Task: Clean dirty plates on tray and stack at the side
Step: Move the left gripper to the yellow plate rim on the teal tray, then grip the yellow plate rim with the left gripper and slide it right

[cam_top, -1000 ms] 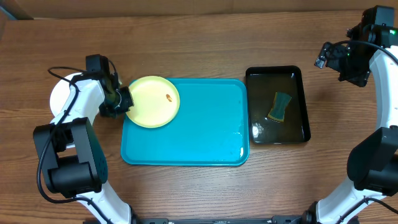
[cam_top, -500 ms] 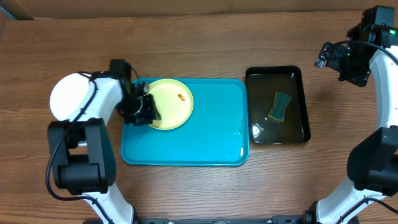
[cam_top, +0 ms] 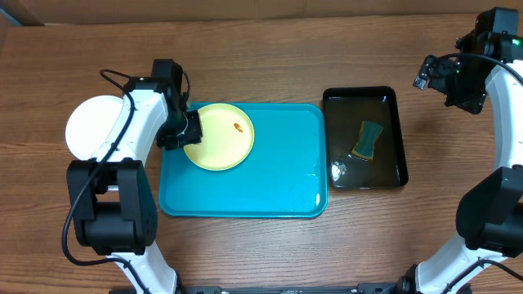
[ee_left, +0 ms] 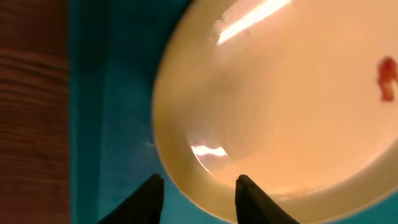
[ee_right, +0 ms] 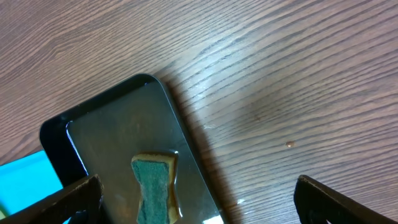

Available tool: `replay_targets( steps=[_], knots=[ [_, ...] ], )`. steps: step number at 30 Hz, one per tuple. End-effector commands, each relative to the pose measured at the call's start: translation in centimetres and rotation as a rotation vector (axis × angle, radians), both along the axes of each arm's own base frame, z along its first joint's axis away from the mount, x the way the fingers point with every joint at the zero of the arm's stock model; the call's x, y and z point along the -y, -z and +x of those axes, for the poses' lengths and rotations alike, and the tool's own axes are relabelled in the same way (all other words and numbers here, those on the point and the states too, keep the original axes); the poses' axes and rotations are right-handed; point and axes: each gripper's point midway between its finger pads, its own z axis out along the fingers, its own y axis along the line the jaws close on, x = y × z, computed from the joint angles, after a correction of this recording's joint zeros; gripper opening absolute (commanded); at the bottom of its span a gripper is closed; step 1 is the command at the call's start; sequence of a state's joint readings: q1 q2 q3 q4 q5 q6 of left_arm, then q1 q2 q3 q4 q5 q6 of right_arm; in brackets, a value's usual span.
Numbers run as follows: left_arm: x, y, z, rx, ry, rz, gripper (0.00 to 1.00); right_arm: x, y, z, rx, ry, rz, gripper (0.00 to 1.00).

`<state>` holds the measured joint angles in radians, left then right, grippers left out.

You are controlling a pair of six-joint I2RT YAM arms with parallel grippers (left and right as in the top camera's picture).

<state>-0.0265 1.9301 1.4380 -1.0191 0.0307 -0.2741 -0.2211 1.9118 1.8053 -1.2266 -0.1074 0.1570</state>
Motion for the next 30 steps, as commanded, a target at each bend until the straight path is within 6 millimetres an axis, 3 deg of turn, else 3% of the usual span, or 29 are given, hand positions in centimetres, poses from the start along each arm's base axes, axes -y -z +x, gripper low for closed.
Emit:
replay_targets(
  steps=[1, 7, 16, 19, 24, 30],
  knots=[
    [-2.1, -0.3, 0.9, 0.06, -0.026, 0.117, 0.25, 0.2, -0.7, 0.3, 0.022, 0.007, -0.005, 1.0],
    [-1.6, 1.1, 2.1, 0.129, -0.026, 0.09, 0.26, 0.2, -0.7, 0.3, 0.022, 0.007, -0.005, 1.0],
    [-0.3, 3.3, 0.8, 0.105, -0.015, 0.021, 0.15, 0.2, -0.7, 0.3, 0.022, 0.007, -0.005, 1.0],
    [0.8, 3.4, 0.2, 0.083, -0.003, -0.033, 0.14, 0.2, -0.7, 0.3, 0.022, 0.007, -0.005, 1.0],
    [4.3, 2.6, 0.1, 0.09, 0.114, -0.216, 0.21, 0.2, -0.7, 0.3, 0.022, 0.007, -0.005, 1.0],
    [6.4, 2.2, -1.3, 0.038, 0.138, -0.301, 0.2, 0.2, -0.7, 0.3, 0.022, 0.007, -0.005, 1.0]
  ],
)
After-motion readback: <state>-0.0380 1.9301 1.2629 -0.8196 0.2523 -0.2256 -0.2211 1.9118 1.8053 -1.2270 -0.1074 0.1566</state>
